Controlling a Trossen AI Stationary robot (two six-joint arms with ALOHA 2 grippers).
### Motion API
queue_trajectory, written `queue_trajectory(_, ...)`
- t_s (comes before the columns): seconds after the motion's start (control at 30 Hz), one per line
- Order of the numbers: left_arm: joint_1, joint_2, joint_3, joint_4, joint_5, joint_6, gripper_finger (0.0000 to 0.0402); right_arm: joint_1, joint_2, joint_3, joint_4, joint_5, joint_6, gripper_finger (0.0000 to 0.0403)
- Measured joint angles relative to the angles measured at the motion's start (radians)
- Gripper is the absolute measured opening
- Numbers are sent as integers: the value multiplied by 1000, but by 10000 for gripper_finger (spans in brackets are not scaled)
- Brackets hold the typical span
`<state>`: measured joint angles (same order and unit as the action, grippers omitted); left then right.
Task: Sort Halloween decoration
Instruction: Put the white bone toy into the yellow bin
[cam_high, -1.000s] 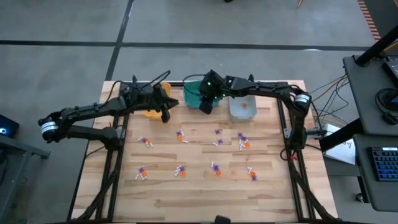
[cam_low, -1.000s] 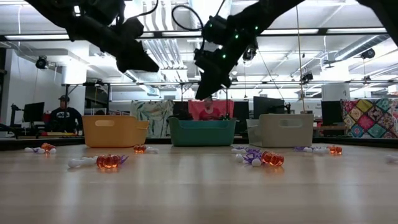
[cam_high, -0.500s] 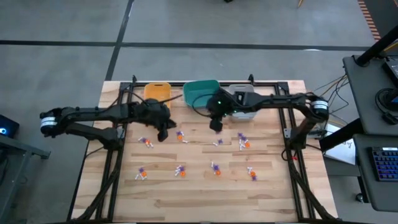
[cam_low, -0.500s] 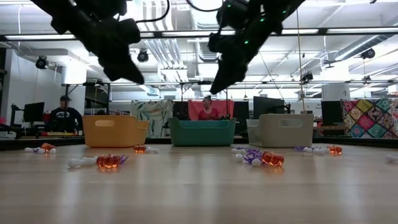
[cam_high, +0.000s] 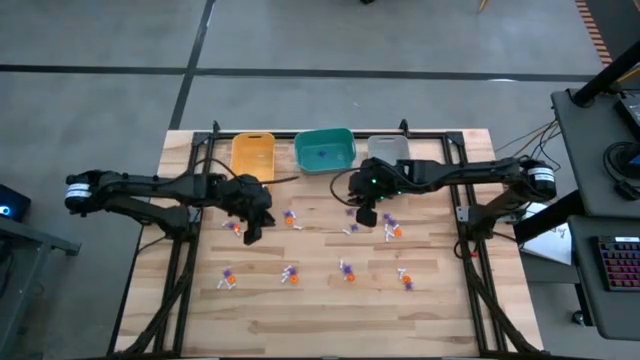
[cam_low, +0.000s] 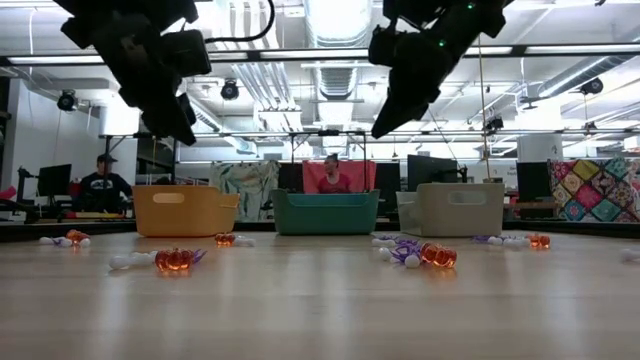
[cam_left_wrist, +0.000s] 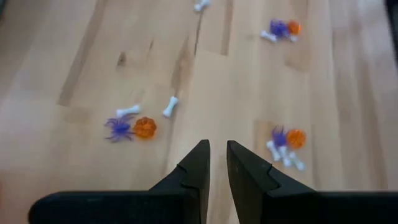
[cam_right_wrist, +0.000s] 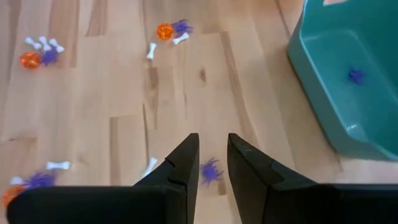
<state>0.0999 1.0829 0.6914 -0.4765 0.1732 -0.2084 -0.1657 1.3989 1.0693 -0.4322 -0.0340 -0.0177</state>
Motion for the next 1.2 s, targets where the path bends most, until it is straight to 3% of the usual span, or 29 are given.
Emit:
queue_trajectory(0.13, -2, 32, 0, 29, -5, -143, 37, 2, -6, -6, 1, 1, 5, 73)
queue_trajectory(0.27, -6, 84, 0, 26, -5, -145, 37, 2, -3, -5, 3, 1, -14, 73)
queue_trajectory(0.47, -6, 207, 7, 170, -6, -58, 37, 2, -2, -5, 2, 1, -20, 73)
queue_trajectory(0.87, -6, 457, 152, 163, -9, 241, 37, 2, -1, -7, -1, 1, -27, 73)
queue_trajectory(1.2, -7, 534, 164, 163, -22, 269, 48, 2, -1, -7, -4, 1, -48, 73)
